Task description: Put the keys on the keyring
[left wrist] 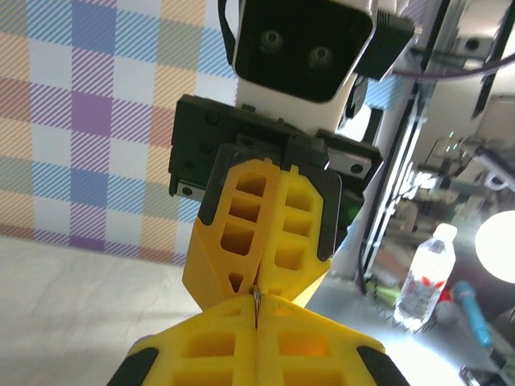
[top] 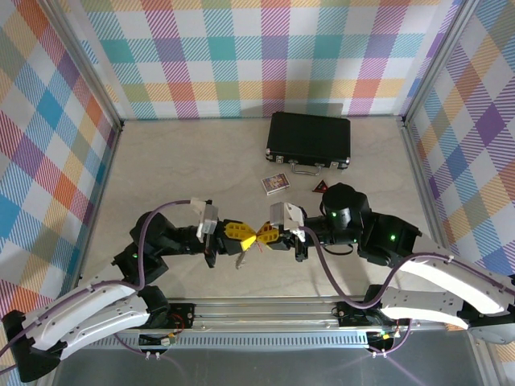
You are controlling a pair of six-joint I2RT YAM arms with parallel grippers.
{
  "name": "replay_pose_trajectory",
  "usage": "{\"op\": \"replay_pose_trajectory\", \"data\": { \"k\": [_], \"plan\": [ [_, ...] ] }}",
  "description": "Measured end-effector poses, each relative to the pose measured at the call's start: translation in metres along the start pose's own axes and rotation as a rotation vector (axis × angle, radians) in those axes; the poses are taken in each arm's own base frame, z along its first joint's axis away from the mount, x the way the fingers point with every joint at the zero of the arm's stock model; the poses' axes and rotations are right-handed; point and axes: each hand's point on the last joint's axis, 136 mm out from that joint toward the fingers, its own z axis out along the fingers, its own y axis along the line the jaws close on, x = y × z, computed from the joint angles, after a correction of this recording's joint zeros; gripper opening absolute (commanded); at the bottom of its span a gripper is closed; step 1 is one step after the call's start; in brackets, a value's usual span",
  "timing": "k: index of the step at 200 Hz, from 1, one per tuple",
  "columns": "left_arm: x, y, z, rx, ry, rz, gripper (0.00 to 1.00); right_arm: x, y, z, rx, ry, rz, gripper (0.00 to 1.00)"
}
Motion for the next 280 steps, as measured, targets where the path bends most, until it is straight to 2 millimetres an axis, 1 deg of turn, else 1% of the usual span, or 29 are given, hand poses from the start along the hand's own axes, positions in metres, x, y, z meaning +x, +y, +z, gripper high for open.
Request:
{"op": "replay_pose_trajectory", "data": {
  "k": [25,39,57,102,139,164,187,205,231,255,267,280],
  "plan": [
    [-0.008,-0.002,-0.001,-0.020,0.105,0.049,0.04,-0.008,-0.002,-0.001,-0.005,0.020,-0.008,0.00],
    [-0.009,-0.003,-0.002,-0.023,0.157,0.072,0.04,-0.008,-0.002,0.000,-0.010,0.039,-0.008,0.00],
    [0.000,-0.003,-0.004,-0.026,0.226,0.087,0.04,-0.002,-0.001,0.004,-0.028,0.080,0.007,0.00],
    [0.027,0.004,-0.008,-0.040,0.347,0.092,0.00,0.024,0.002,0.015,-0.070,0.207,0.045,0.00],
    [0.035,0.008,-0.012,-0.062,0.387,0.109,0.00,0.031,0.001,0.020,-0.078,0.250,0.056,0.00],
    [0.034,0.009,-0.013,-0.074,0.374,0.117,0.00,0.031,0.000,0.020,-0.071,0.249,0.054,0.00],
    [0.028,0.006,-0.015,-0.081,0.303,0.118,0.00,0.023,-0.003,0.020,-0.051,0.211,0.045,0.18],
    [0.022,0.002,-0.015,-0.069,0.241,0.111,0.00,0.016,-0.003,0.017,-0.033,0.141,0.041,0.22],
    [0.012,-0.002,-0.013,-0.043,0.157,0.110,0.00,0.008,-0.002,0.013,-0.017,0.064,0.043,0.23],
    [0.006,-0.005,-0.011,-0.026,0.106,0.109,0.00,0.001,-0.002,0.013,-0.019,0.026,0.048,0.21],
    [0.001,-0.006,-0.010,-0.022,0.083,0.109,0.00,-0.003,-0.001,0.012,-0.024,0.012,0.048,0.18],
    [-0.001,-0.006,-0.010,-0.019,0.059,0.104,0.00,-0.006,0.000,0.010,-0.025,-0.002,0.048,0.12]
  ]
}}
